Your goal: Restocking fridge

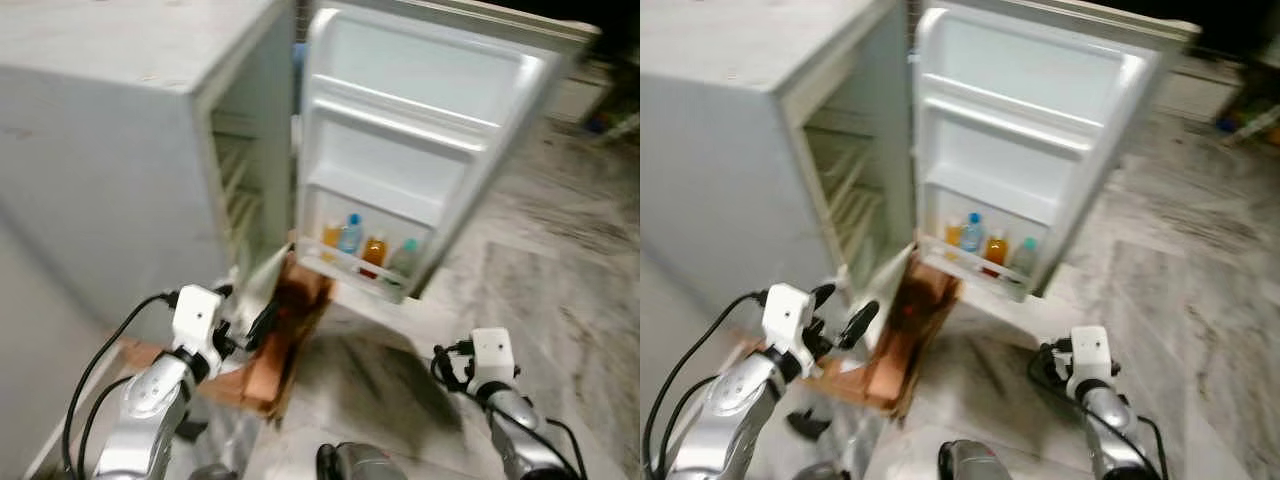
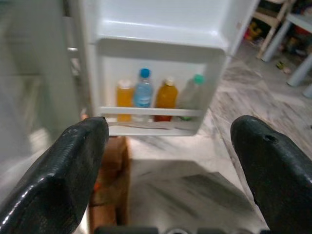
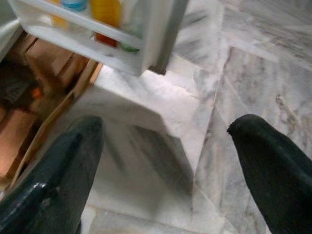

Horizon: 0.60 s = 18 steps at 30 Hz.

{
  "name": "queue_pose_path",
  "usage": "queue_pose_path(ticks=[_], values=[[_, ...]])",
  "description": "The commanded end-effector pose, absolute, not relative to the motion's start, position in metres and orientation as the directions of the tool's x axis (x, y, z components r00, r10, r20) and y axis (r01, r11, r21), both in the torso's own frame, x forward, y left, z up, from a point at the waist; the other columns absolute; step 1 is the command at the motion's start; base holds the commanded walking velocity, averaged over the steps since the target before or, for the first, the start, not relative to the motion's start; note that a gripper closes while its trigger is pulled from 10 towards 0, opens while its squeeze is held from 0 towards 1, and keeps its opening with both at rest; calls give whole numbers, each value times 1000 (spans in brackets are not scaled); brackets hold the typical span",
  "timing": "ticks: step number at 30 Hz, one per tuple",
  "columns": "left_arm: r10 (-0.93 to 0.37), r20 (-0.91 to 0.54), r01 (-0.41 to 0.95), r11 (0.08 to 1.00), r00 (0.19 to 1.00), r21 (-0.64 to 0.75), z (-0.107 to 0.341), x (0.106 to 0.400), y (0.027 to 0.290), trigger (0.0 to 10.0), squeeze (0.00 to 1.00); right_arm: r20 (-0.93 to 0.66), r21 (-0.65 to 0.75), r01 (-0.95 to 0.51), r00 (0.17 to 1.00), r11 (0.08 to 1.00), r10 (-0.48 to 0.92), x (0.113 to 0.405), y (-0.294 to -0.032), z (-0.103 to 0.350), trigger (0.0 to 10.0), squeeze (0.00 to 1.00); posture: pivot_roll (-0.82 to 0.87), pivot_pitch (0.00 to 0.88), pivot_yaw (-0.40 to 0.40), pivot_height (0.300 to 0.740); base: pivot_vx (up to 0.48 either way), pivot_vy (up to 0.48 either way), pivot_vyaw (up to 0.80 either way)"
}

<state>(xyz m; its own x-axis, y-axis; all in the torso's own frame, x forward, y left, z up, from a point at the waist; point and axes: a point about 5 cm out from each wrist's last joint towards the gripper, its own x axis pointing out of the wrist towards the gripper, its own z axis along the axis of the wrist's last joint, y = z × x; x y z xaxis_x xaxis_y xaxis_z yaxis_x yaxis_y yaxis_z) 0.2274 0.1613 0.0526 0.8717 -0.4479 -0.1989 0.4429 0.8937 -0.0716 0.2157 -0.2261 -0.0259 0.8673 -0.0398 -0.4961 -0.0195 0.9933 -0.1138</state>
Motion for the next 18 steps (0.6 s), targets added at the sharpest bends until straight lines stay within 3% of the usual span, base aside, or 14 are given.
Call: queue_pose_path(ticks=[1, 18], values=[[-448, -182, 443, 894, 875, -68, 57, 229, 158, 10000, 0, -432, -137, -19, 901, 990, -42, 228, -224, -11, 10000, 0, 46, 55, -84, 740, 315, -360, -475], [-433, -185, 429, 901, 882, -64, 55, 237, 157, 10000, 0, -364, -103, 1, 931, 995, -38, 235, -200, 17, 10000, 0, 31, 5, -59, 740, 374, -293, -56]])
